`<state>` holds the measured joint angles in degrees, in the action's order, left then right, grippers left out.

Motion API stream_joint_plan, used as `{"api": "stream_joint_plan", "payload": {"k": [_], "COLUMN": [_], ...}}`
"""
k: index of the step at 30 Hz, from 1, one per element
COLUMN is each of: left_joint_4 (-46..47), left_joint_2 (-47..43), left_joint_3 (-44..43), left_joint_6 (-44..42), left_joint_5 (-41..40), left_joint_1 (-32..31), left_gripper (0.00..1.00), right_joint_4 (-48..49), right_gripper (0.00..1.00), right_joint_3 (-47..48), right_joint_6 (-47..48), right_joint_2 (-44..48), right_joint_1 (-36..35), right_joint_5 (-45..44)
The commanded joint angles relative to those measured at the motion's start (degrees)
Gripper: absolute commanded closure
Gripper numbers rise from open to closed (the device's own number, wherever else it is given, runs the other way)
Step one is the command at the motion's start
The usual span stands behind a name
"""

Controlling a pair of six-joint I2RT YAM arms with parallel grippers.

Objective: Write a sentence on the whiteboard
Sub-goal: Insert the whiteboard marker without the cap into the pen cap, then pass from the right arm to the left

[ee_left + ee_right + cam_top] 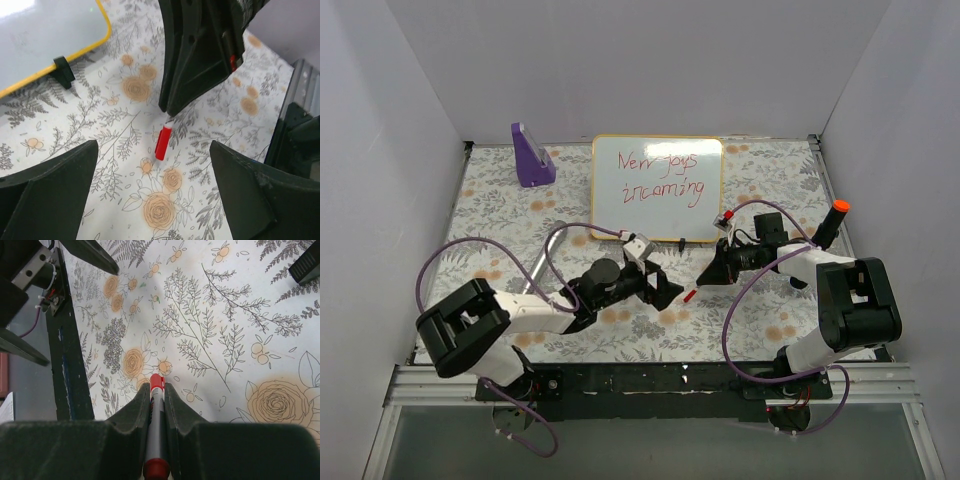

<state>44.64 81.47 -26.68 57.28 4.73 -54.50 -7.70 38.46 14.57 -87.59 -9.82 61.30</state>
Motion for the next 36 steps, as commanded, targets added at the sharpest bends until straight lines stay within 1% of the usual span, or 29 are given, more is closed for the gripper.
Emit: {"api": "stream_joint_plan", "payload": {"k": [1, 3, 4, 6, 7, 8, 9, 10, 11, 15, 17, 23, 24, 25, 27, 28, 29, 30, 36], "left_joint_4": [-8.4, -9.1, -9.7, -11.2, -11.8, -12.3, -12.9, -13.5, -13.9, -16.7, -17.1, -18.5, -18.4, -18.5, -19.0, -19.1, -19.0, -18.8, -15.7], "left_joint_2": [3.7, 6.4, 7.5, 10.5, 11.7, 12.6, 14.4, 15.2, 16.0, 20.1, 21.5, 23.4, 23.5, 23.6, 23.9, 24.1, 24.1, 24.0, 22.5], "left_joint_3": [-3.7, -4.5, -5.9, -7.7, -9.1, -10.1, -10.8, -11.5, -12.9, -16.5, -17.3, -19.2, -19.5, -19.7, -20.3, -20.9, -21.1, -21.3, -24.4], "left_joint_6": [-6.4, -9.9, -11.7, -12.1, -12.3, -12.4, -12.3, -12.3, -12.3, -12.5, -12.6, -13.3, -13.3, -13.2, -13.2, -13.2, -13.2, -13.2, -14.6], "left_joint_5": [1.3, -2.5, -3.3, -4.0, -4.0, -4.0, -6.7, -6.9, -7.1, -11.5, -13.9, -14.9, -14.7, -14.3, -13.3, -13.0, -12.8, -12.8, -14.3], "left_joint_1": [-3.1, -6.6, -7.5, -8.7, -9.0, -9.2, -9.7, -9.8, -10.0, -11.1, -11.3, -11.4, -11.4, -11.5, -11.4, -11.4, -11.3, -11.3, -10.7], "left_gripper": [0.07, 0.09, 0.13, 0.17, 0.22, 0.24, 0.25, 0.26, 0.31, 0.36, 0.37, 0.55, 0.59, 0.70, 0.79, 0.89, 0.95, 0.99, 1.00], "right_joint_4": [-1.0, -1.0, -1.0, -1.0, -1.0, -1.0, -1.0, -1.0, -1.0, -0.9, -0.9, -0.8, -0.8, -0.8, -0.7, -0.8, -0.7, -0.6, 0.0], "right_gripper": [0.99, 0.99, 0.99, 0.99, 0.99, 0.99, 0.99, 0.99, 0.99, 0.99, 0.99, 0.99, 0.99, 0.99, 0.99, 0.99, 0.99, 0.99, 0.99], "right_joint_3": [1.0, 1.0, 1.0, 1.0, 1.0, 1.0, 1.0, 1.0, 1.0, 1.0, 1.0, 1.0, 0.9, 0.9, 0.9, 0.8, 0.8, 0.7, 0.3], "right_joint_6": [1.2, 1.2, 1.2, 1.2, 1.2, 1.2, 1.1, 1.2, 1.1, 1.0, 1.0, 0.7, 0.8, 0.7, 0.6, 0.6, 0.6, 0.5, -0.2], "right_joint_2": [1.5, 1.5, 1.5, 1.5, 1.6, 1.5, 1.5, 1.5, 1.6, 1.6, 1.6, 1.4, 1.3, 1.3, 1.2, 1.2, 1.1, 1.0, -0.1], "right_joint_1": [-0.2, -0.3, -0.3, -0.2, -0.3, -0.3, -0.3, -0.2, -0.3, -0.3, -0.3, -0.3, -0.3, -0.3, -0.2, -0.3, -0.3, -0.3, -0.8], "right_joint_5": [0.1, 0.1, 0.1, 0.2, 0.2, 0.3, 0.3, 0.4, 0.4, 0.8, 0.9, 1.1, 1.2, 1.1, 1.2, 1.2, 1.2, 1.4, 1.5]}}
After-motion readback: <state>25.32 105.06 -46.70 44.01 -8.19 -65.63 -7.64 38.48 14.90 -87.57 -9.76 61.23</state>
